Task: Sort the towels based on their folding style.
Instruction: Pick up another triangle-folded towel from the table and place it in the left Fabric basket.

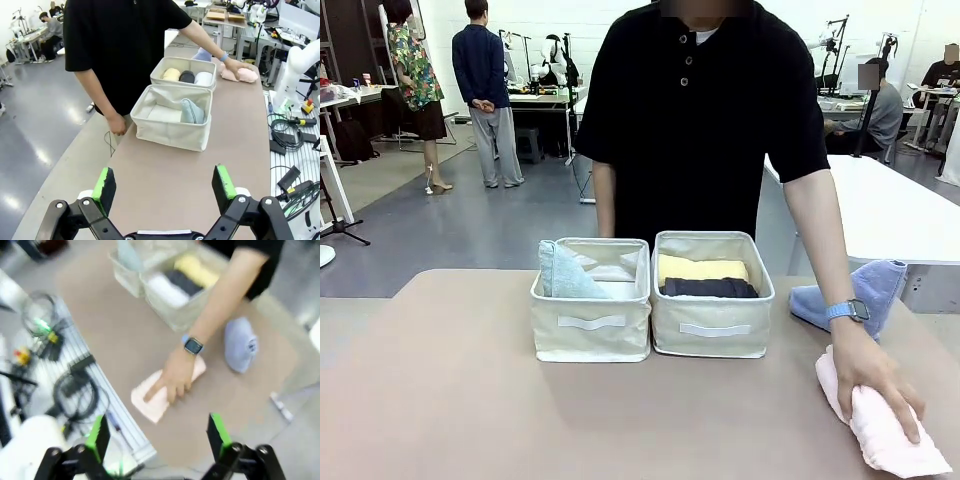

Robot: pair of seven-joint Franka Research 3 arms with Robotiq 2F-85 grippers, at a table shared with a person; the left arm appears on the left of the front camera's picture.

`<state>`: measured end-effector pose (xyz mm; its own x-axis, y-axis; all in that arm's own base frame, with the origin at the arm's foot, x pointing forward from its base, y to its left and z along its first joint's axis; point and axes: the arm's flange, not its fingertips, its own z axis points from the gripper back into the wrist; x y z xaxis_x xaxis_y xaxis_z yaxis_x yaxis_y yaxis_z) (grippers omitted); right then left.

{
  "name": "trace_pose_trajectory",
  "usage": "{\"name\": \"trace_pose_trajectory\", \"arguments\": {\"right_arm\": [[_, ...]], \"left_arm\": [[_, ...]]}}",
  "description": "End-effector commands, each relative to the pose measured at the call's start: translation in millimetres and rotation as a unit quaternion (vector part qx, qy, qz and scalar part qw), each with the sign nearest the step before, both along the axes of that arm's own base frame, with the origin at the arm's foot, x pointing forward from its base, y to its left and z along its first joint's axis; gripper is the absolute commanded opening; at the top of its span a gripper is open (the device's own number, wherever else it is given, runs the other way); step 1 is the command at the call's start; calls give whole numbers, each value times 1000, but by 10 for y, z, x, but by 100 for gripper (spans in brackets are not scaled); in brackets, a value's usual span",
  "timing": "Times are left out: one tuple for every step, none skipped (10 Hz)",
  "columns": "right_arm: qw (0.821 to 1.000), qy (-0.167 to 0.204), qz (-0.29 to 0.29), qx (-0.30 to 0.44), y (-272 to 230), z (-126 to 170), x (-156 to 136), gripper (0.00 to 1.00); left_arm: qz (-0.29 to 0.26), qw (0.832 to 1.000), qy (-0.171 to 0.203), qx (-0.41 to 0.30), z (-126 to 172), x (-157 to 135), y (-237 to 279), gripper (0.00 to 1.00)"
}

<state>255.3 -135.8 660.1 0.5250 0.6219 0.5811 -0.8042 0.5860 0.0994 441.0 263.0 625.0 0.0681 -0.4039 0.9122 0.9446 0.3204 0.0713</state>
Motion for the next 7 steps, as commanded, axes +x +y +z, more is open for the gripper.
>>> {"name": "trace_pose_trajectory", "arguments": {"right_arm": [[992, 16, -7, -124, 663, -164, 101, 100], [986, 35, -18, -163, 824, -282, 244, 100], [981, 43, -28, -185, 915, -431, 381, 100], [983, 48, -19, -176, 922, -524, 389, 100], [988, 45, -2, -146, 815, -416, 170, 100], [996, -5, 28, -81, 495, -35, -334, 100], [998, -52, 11, -22, -21, 245, -788, 100]], "left_arm": [[-1, 1000, 7, -1, 53, -1, 26, 100], [-1, 1000, 7, -1, 53, -1, 26, 100], [-1, 1000, 7, -1, 53, -1, 26, 100], [-1, 1000, 7, -1, 53, -1, 26, 100], [-1, 1000, 7, -1, 53, -1, 26, 100], [-1, 1000, 7, -1, 53, -1, 26, 100], [-1, 1000, 7, -1, 53, -1, 26, 100]]}}
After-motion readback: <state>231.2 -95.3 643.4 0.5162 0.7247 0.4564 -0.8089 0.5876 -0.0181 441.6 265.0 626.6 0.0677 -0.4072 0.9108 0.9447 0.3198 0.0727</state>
